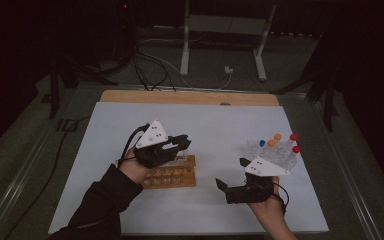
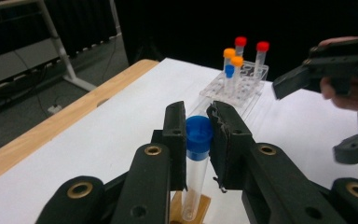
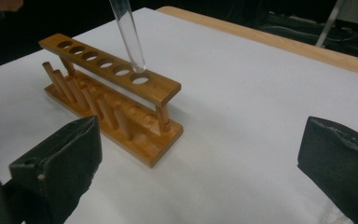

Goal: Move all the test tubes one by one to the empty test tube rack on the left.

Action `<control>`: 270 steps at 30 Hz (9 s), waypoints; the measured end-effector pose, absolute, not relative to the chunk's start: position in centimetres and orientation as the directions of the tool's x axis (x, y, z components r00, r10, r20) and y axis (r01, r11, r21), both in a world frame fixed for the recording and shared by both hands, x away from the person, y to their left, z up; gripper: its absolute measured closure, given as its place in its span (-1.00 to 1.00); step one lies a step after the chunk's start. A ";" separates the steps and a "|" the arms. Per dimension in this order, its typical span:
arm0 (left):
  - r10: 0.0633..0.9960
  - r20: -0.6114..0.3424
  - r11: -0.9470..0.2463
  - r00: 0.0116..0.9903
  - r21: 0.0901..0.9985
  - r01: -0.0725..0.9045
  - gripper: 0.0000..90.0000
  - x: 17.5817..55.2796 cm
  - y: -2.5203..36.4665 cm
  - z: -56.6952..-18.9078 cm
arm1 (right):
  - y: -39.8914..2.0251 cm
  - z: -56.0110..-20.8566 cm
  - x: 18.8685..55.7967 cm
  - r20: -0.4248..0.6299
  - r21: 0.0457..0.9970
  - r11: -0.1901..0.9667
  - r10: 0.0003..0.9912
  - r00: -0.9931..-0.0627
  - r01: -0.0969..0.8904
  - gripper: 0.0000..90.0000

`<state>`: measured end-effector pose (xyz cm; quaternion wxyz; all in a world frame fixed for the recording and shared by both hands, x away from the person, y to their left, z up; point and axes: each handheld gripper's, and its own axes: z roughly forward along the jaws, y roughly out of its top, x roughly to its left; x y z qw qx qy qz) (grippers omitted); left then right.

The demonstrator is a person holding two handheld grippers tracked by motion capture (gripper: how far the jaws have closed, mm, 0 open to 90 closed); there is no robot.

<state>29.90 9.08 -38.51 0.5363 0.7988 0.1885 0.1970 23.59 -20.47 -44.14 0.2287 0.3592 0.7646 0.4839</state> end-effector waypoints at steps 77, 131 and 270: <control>0.515 0.003 -0.332 0.857 0.923 0.196 -0.98 26.8 12.9 -42.5 | -27.3 -44.0 27.0 0.008 0.882 0.133 0.955 -0.296 0.452 -0.17; 0.488 0.027 -0.337 0.872 0.928 0.160 -0.98 25.8 13.7 -42.6 | -26.4 -45.4 31.5 -0.137 0.845 0.180 0.983 -0.121 0.504 0.71; 0.581 0.048 -0.340 0.812 0.922 0.188 0.73 30.5 13.1 -41.8 | -20.8 -43.2 21.9 -0.004 0.914 0.273 0.747 -0.665 0.300 -1.00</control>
